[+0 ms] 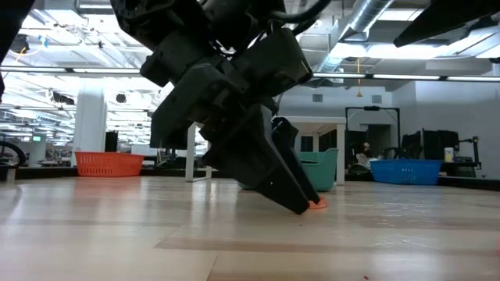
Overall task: Pick & Place Office Desk Supplies
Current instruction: Put the orange rubber band into the orange bin
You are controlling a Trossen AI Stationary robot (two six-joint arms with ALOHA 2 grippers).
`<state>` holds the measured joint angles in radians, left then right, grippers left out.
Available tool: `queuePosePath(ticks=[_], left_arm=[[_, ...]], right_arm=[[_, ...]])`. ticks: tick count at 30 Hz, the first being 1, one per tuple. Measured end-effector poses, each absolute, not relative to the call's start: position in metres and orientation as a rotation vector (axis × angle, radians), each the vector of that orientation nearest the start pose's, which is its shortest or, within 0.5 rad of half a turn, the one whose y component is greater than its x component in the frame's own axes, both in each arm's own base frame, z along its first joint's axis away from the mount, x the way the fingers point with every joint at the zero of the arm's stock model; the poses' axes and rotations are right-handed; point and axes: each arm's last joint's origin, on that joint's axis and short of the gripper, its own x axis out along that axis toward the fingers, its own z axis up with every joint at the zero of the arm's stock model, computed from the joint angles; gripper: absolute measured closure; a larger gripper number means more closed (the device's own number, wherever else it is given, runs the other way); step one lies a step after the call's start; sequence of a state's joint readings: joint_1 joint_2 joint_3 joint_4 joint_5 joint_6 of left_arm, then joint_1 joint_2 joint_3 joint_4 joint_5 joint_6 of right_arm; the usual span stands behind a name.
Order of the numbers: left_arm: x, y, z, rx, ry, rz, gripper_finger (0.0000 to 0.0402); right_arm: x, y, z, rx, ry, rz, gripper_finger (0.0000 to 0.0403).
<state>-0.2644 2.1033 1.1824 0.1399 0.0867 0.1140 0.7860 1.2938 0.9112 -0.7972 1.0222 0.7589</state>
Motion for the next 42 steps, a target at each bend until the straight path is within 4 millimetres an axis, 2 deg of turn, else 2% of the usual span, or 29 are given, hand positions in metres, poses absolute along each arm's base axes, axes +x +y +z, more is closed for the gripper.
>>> queuePosePath(ticks=[7,16,22,26,29,34,42], left_arm=[[0.405,-0.102,0.103,0.125,0.785,-0.341,0.0281],[0.406,-0.097,0.103,0.08,0.799,-0.297,0.0388],[0.403,-0.101,0.108,0.084,0.8,-0.314,0.04],[0.398,-0.106,0.126,0.089,0.79,-0.331,0.04],[0.388,-0.108,0.143,0.118,0.83,-0.296,0.0401],[0.362,-0.103,0.17,0.151,0.972,-0.133,0.0401],[0.298,-0.081,0.205,0.034,1.095,0.202,0.0401]], right_arm=[[0.179,0.145,0.245,-0.204,0.58,-0.447,0.0228],[0.18,0.145,0.245,-0.2,0.577,-0.446,0.0228],[0.18,0.145,0.245,-0.193,0.576,-0.443,0.0228],[0.18,0.145,0.245,-0.192,0.576,-0.443,0.0228],[0.18,0.146,0.245,-0.189,0.577,-0.44,0.0228],[0.179,0.147,0.245,-0.189,0.575,-0.435,0.0228],[0.18,0.147,0.245,-0.19,0.574,-0.432,0.0228]])
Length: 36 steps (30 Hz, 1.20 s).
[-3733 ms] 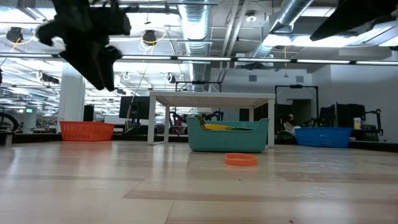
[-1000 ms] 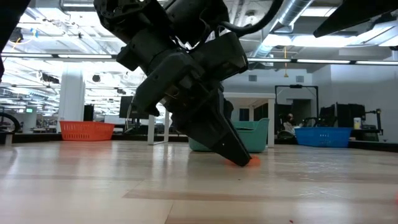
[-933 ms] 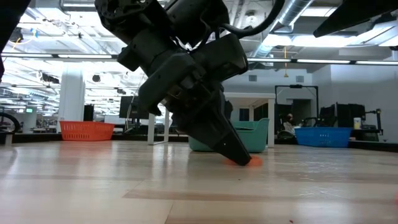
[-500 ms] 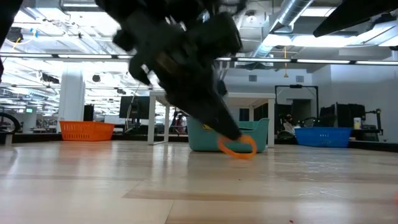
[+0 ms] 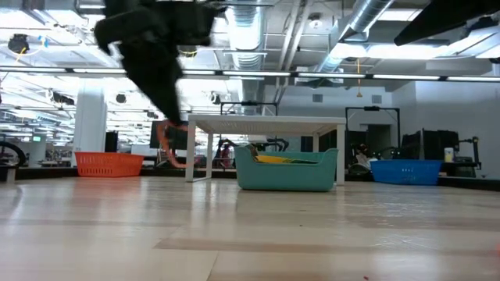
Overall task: Pick & Place Office Desk Supplies
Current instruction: Put the orange rubber band into the orange bin
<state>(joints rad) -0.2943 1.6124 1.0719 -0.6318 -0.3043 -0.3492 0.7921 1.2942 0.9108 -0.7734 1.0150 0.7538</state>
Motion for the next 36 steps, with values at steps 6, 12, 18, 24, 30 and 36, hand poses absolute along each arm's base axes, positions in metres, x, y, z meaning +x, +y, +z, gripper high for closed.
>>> queuePosePath(ticks=[6,12,18,24,30,36], left_arm=[[0.243,-0.046,0.217,-0.01,1.064,0.598,0.0401],[0.2,0.011,0.217,-0.084,1.099,0.945,0.0401],[0.175,0.078,0.212,-0.148,1.183,1.165,0.0401],[0.157,0.138,0.215,-0.197,1.155,1.251,0.0401],[0.131,0.173,0.217,-0.305,1.123,1.299,0.0401],[0.137,0.178,0.216,-0.306,1.084,1.289,0.0401]], right_arm=[[0.18,0.147,0.245,-0.199,0.575,-0.433,0.0228],[0.18,0.147,0.245,-0.201,0.574,-0.434,0.0228],[0.18,0.146,0.246,-0.205,0.571,-0.438,0.0228],[0.18,0.146,0.246,-0.208,0.57,-0.439,0.0228],[0.18,0.146,0.246,-0.208,0.57,-0.439,0.0228],[0.183,0.142,0.246,-0.21,0.569,-0.463,0.0228]])
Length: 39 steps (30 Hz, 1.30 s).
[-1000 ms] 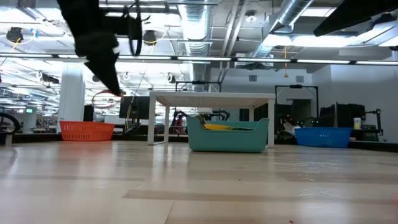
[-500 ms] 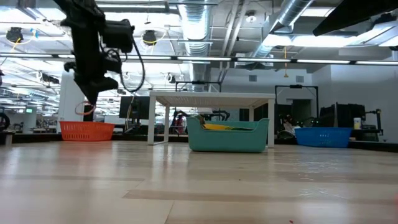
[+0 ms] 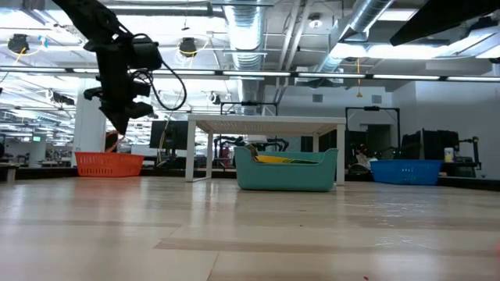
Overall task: Pick & Place Office Desk Supplies
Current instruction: Put the orange rubber band into the orange bin
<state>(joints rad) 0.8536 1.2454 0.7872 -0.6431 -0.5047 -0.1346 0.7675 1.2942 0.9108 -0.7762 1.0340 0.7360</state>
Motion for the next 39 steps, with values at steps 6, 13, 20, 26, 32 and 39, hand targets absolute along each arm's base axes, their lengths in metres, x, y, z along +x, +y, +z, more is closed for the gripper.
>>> queuePosePath(ticks=[6,13,20,26,32,39], left_arm=[[0.138,0.186,0.207,-0.315,1.107,1.309,0.0401],[0.141,0.188,0.206,-0.294,1.108,1.292,0.0358],[0.141,0.189,0.206,-0.291,1.096,1.299,0.0275],[0.155,0.178,0.207,-0.36,1.049,1.102,0.0238],[0.189,0.138,0.205,-0.394,1.052,0.754,0.0235],[0.224,0.071,0.205,-0.331,1.066,0.382,0.0243]], right_arm=[[0.186,0.139,0.246,-0.207,0.575,-0.477,0.0228],[0.185,0.139,0.246,-0.206,0.578,-0.472,0.0228],[0.185,0.139,0.246,-0.205,0.579,-0.472,0.0228],[0.185,0.139,0.245,-0.204,0.58,-0.471,0.0228],[0.185,0.139,0.245,-0.205,0.58,-0.47,0.0228],[0.185,0.14,0.245,-0.182,0.585,-0.469,0.0228]])
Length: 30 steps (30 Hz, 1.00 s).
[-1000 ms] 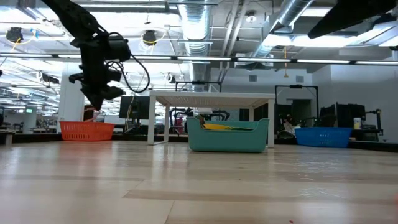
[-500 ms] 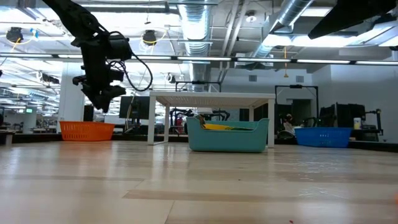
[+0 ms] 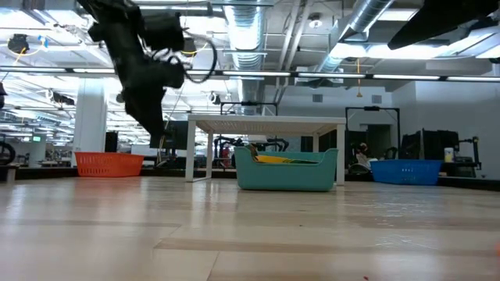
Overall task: Pick & Place Office Desk Supplies
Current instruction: Put the orange rubber band into the orange bin
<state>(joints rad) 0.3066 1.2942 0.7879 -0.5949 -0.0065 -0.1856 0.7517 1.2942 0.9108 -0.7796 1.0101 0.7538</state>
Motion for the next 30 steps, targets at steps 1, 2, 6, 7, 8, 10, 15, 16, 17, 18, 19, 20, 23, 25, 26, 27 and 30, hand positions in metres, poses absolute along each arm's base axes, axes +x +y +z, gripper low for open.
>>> queuePosePath(ticks=[1,2,6,7,8,10,15,16,17,18,19,20,23,25,26,27,30], left_arm=[[0.228,0.061,0.205,-0.316,1.064,0.329,0.0243],[0.231,0.051,0.206,-0.297,1.057,0.278,0.0243],[0.241,0.012,0.213,-0.213,0.982,0.111,0.0243],[0.245,0.004,0.215,-0.194,0.944,0.073,0.0243],[0.246,-0.004,0.218,-0.179,0.918,0.04,0.0243],[0.248,-0.02,0.224,-0.156,0.851,-0.024,0.0242],[0.251,-0.051,0.238,-0.113,0.706,-0.13,0.0242],[0.249,-0.055,0.239,-0.102,0.698,-0.14,0.0243],[0.249,-0.06,0.241,-0.093,0.682,-0.155,0.0244],[0.249,-0.064,0.243,-0.091,0.656,-0.172,0.0245],[0.249,-0.067,0.244,-0.088,0.646,-0.183,0.0245],[0.248,-0.069,0.244,-0.084,0.645,-0.189,0.0245],[0.247,-0.078,0.246,-0.066,0.62,-0.196,0.0245],[0.246,-0.083,0.246,-0.051,0.615,-0.191,0.0246],[0.245,-0.084,0.246,-0.046,0.613,-0.183,0.0247],[0.245,-0.085,0.246,-0.041,0.609,-0.176,0.0247],[0.244,-0.089,0.247,-0.027,0.597,-0.165,0.0248]], right_arm=[[0.185,0.14,0.245,-0.165,0.597,-0.455,0.0228],[0.186,0.142,0.244,-0.139,0.615,-0.434,0.0228],[0.189,0.151,0.241,0.004,0.704,-0.309,0.0228],[0.191,0.155,0.239,0.036,0.724,-0.275,0.0228],[0.192,0.159,0.236,0.056,0.748,-0.239,0.0228],[0.195,0.169,0.231,0.092,0.78,-0.172,0.0228],[0.208,0.193,0.203,0.146,0.859,-0.073,0.0228],[0.211,0.197,0.198,0.15,0.861,-0.073,0.0228],[0.215,0.201,0.192,0.158,0.861,-0.076,0.0228],[0.217,0.204,0.185,0.158,0.87,-0.081,0.0228],[0.219,0.206,0.178,0.153,0.884,-0.086,0.0228],[0.222,0.209,0.172,0.159,0.884,-0.082,0.0228],[0.229,0.219,0.156,0.166,0.868,-0.067,0.0228],[0.234,0.226,0.145,0.176,0.849,-0.047,0.0228],[0.234,0.229,0.14,0.167,0.857,-0.043,0.0228],[0.234,0.231,0.135,0.163,0.86,-0.039,0.0228],[0.236,0.241,0.127,0.156,0.839,-0.035,0.0228]])
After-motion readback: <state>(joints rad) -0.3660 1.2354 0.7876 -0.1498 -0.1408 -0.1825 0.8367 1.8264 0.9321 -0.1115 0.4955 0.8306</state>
